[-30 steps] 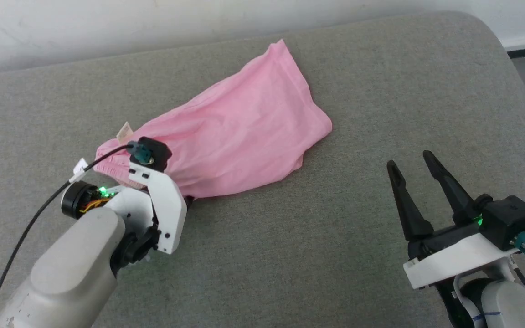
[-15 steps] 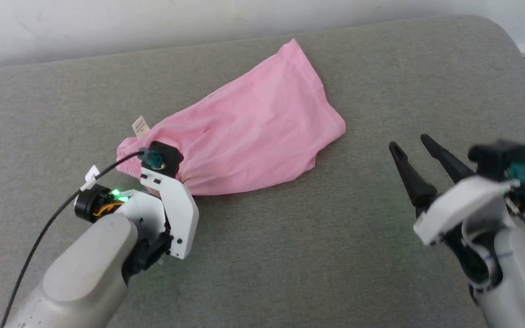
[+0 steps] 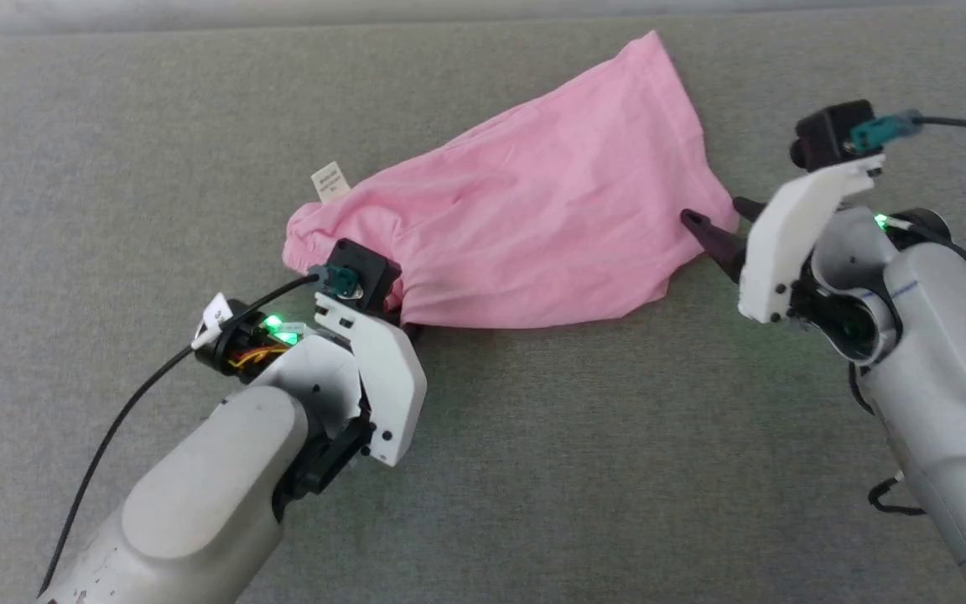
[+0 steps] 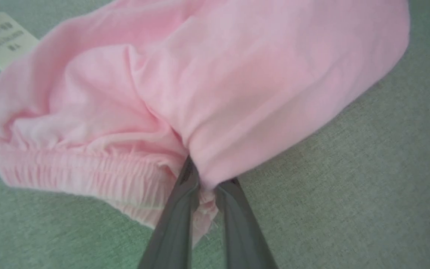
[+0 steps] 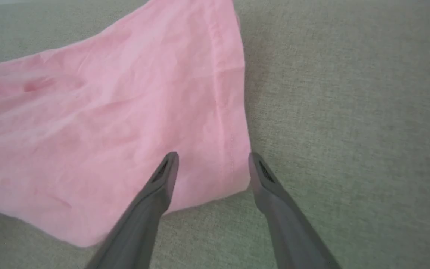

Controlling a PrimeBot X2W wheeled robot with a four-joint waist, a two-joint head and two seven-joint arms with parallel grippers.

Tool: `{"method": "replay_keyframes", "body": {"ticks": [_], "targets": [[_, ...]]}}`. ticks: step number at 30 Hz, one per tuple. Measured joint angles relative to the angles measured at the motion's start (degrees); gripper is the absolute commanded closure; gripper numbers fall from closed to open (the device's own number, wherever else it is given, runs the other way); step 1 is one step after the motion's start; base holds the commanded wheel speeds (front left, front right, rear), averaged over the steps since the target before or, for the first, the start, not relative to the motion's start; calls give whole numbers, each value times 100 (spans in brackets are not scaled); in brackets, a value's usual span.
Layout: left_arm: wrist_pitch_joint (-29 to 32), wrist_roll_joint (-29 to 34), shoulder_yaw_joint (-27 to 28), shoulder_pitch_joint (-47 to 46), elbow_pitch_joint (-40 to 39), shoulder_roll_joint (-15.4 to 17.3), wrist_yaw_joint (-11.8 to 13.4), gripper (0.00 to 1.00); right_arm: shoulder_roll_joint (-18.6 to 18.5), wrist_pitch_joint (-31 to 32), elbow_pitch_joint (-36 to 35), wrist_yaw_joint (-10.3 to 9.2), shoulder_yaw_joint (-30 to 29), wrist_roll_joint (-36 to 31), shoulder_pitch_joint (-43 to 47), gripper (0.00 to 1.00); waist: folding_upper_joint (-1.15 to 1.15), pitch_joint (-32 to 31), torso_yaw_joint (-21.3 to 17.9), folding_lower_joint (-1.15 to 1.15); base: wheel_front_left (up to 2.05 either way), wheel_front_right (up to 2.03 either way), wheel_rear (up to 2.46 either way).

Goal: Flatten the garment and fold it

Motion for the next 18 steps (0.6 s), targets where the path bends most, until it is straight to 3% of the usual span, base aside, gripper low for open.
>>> {"method": "replay_keyframes", "body": {"ticks": [10,11,12,13,18], "targets": [[-167,-4,-12,-37,-141,-60,-32,100,-46,844,767,-9,736,757,-710,0,0,284,256,-2,0,0,0],[-168,-4,-20,-37,-157,-62,-32,100,-85,923,767,-9,803,834,-749,54,0,284,268,-2,0,0,0],[-168,-4,-27,-36,-163,-60,-32,100,-126,977,764,-9,889,882,-772,85,0,278,277,-2,0,0,0],[-170,-4,-36,-36,-164,-60,-32,100,-164,984,755,-9,965,917,-778,100,0,267,283,-2,0,0,0],[-253,-10,-63,-8,-165,-32,-40,100,-241,605,644,-8,1234,1128,-694,100,0,168,296,-1,0,0,0]]}}
